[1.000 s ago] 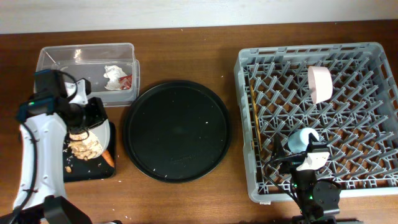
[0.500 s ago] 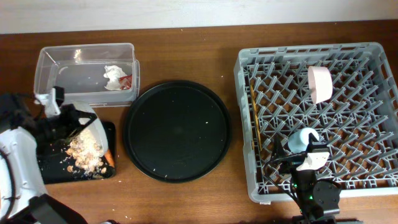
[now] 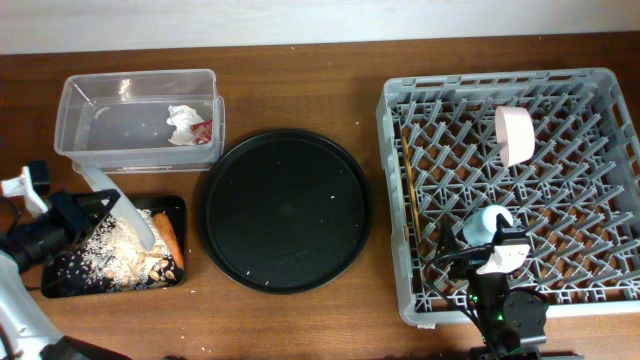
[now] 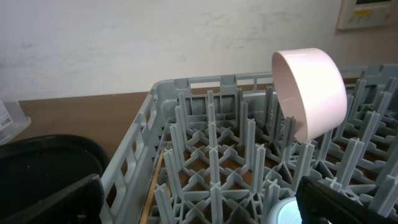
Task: Sort waste into correct bins and load items into the dishwasher rack
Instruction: 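Tip the white plate over the flat black tray to dump the rice, then carry the white plate to the rack and stand it upright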
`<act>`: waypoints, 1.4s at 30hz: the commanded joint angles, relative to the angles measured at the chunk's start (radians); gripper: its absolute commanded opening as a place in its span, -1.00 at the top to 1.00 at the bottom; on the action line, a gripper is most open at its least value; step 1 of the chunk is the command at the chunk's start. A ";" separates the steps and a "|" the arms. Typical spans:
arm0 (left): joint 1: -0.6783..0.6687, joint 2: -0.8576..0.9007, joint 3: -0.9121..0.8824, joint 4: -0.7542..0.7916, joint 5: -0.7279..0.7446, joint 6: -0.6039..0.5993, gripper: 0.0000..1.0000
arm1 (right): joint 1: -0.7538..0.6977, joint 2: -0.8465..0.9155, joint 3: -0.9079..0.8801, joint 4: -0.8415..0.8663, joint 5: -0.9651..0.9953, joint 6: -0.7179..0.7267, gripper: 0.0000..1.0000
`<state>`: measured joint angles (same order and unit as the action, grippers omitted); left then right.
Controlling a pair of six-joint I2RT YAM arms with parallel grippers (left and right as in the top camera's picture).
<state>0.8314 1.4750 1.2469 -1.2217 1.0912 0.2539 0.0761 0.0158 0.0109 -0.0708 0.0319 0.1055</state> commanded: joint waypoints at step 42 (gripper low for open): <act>-0.362 -0.135 -0.003 -0.022 -0.080 0.136 0.99 | -0.005 -0.009 -0.005 -0.008 -0.002 0.006 -0.96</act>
<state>0.4500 1.3872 1.2461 -1.2655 1.1694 0.5022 0.0761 0.0158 0.0109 -0.0708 0.0315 0.1055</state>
